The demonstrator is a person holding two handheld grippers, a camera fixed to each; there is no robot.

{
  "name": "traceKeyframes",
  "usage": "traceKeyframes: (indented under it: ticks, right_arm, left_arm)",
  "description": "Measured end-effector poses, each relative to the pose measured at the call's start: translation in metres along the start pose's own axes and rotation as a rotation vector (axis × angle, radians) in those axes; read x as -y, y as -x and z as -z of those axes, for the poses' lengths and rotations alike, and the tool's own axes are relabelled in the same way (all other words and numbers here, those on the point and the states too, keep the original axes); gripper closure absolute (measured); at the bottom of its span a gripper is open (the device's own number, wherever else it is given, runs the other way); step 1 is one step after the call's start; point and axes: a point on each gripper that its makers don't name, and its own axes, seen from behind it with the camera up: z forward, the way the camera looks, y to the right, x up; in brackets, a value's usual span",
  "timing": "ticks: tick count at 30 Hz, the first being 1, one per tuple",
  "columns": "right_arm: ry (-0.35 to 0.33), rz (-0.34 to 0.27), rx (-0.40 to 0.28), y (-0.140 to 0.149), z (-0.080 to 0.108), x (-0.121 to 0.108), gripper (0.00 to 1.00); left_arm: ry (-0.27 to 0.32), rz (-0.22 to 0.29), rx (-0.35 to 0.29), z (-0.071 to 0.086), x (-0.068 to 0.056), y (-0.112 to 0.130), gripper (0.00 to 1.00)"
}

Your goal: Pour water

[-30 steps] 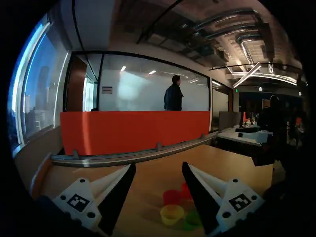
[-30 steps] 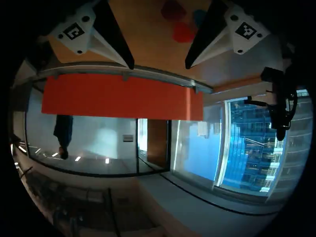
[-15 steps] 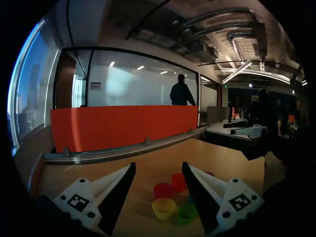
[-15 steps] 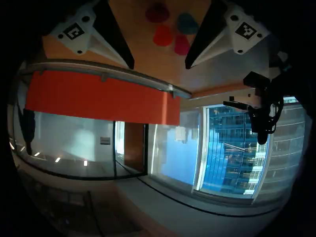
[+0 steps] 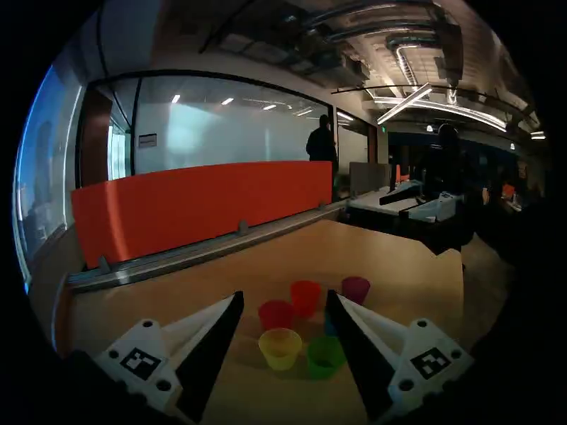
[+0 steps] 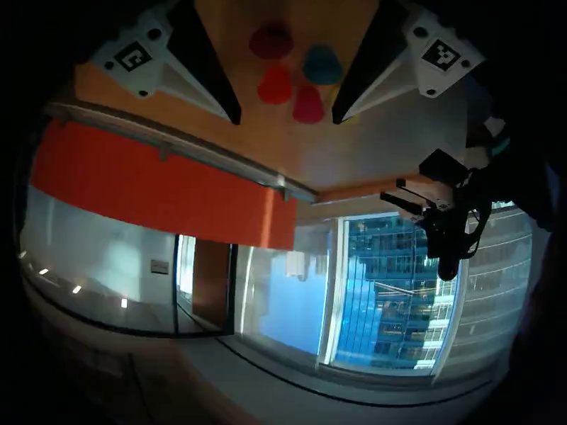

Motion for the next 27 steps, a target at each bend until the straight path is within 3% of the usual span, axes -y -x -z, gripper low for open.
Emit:
traceKeyframes:
  ticks: [5, 27]
  right_arm:
    - [-0.018, 0.018, 0.030, 0.012, -0.002, 0.004, 0.00]
    - [-0.100, 0.045, 0.137, 0.072, -0.020, 0.018, 0.00]
  left_arm:
    - [0.009, -0.013, 0.032, -0.002, -0.002, 0.015, 0.14]
    - [0.086, 0.004, 0.132, -0.014, -0.031, 0.090, 0.14]
